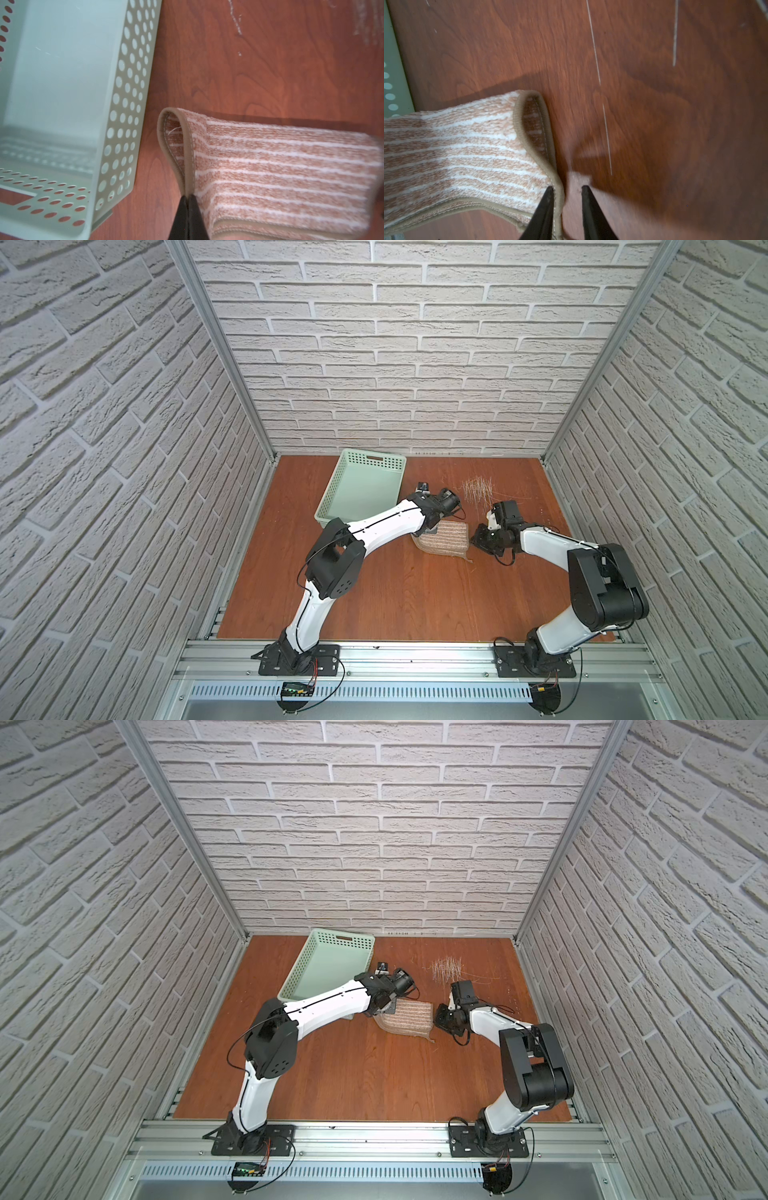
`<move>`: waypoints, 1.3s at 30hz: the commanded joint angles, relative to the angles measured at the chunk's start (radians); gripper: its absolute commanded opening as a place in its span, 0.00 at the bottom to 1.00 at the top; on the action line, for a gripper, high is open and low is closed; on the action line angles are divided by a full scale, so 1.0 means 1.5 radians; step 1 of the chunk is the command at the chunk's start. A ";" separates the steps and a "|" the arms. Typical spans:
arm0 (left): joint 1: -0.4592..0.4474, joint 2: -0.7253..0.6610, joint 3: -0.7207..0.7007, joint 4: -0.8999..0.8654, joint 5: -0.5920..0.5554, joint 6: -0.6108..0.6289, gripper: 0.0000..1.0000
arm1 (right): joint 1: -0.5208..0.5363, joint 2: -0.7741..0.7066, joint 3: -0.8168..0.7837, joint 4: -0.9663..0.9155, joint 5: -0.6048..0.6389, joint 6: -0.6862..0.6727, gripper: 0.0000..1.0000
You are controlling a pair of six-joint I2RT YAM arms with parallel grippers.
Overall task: Fold the square dishcloth
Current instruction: Fold the cleaning item at the center of the board.
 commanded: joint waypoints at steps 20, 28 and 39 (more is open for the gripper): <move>-0.010 0.106 0.128 0.018 0.233 0.083 0.00 | -0.002 0.021 -0.009 0.038 -0.023 0.024 0.14; -0.007 0.134 0.156 0.018 0.255 0.076 0.00 | -0.001 0.020 -0.014 0.043 -0.029 0.030 0.13; -0.006 0.154 0.163 0.040 0.283 0.058 0.00 | -0.002 0.020 -0.017 0.051 -0.033 0.035 0.12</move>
